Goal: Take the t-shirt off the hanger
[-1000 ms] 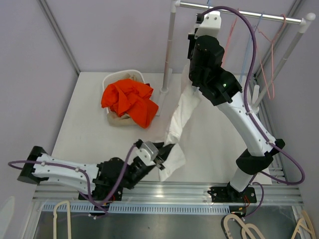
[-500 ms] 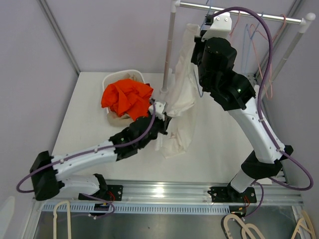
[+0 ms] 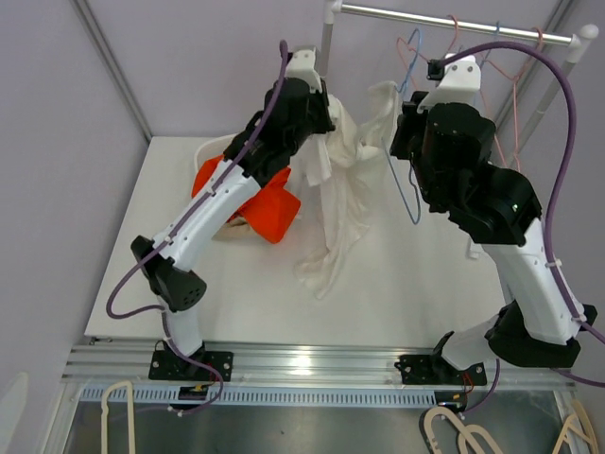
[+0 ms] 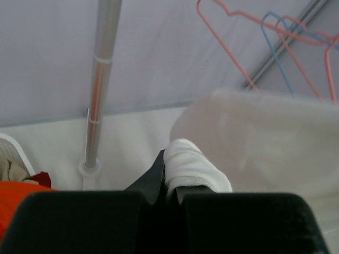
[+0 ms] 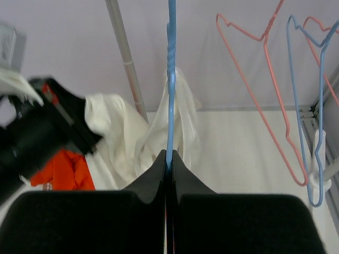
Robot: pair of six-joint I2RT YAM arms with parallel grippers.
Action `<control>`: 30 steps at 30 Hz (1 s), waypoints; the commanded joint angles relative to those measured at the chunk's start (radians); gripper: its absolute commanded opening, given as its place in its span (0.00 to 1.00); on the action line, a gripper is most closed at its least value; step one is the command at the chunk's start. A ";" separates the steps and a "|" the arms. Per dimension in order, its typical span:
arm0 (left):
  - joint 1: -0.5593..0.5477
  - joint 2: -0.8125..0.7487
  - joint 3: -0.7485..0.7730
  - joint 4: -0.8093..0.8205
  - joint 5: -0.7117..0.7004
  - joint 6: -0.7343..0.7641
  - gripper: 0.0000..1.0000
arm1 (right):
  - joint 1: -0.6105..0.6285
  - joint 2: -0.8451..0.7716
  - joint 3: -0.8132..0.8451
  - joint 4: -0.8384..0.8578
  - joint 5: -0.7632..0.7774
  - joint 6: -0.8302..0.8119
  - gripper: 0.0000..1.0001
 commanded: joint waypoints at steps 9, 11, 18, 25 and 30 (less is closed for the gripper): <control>0.128 0.130 0.258 -0.266 0.063 -0.069 0.01 | 0.159 -0.197 -0.077 -0.330 -0.148 0.231 0.00; 0.139 0.121 0.208 -0.261 0.060 -0.069 0.01 | 0.162 -0.229 -0.056 -0.379 -0.168 0.262 0.00; 0.107 -0.025 0.210 -0.221 0.058 0.001 0.01 | 0.162 -0.260 -0.195 -0.213 0.046 0.188 0.00; 0.073 -0.172 0.372 -0.190 -0.014 0.139 0.01 | 0.145 -0.125 -0.119 0.010 0.091 0.018 0.00; 0.125 -0.375 0.111 0.170 -0.080 0.245 0.01 | 0.101 -0.058 -0.083 0.183 0.109 -0.119 0.00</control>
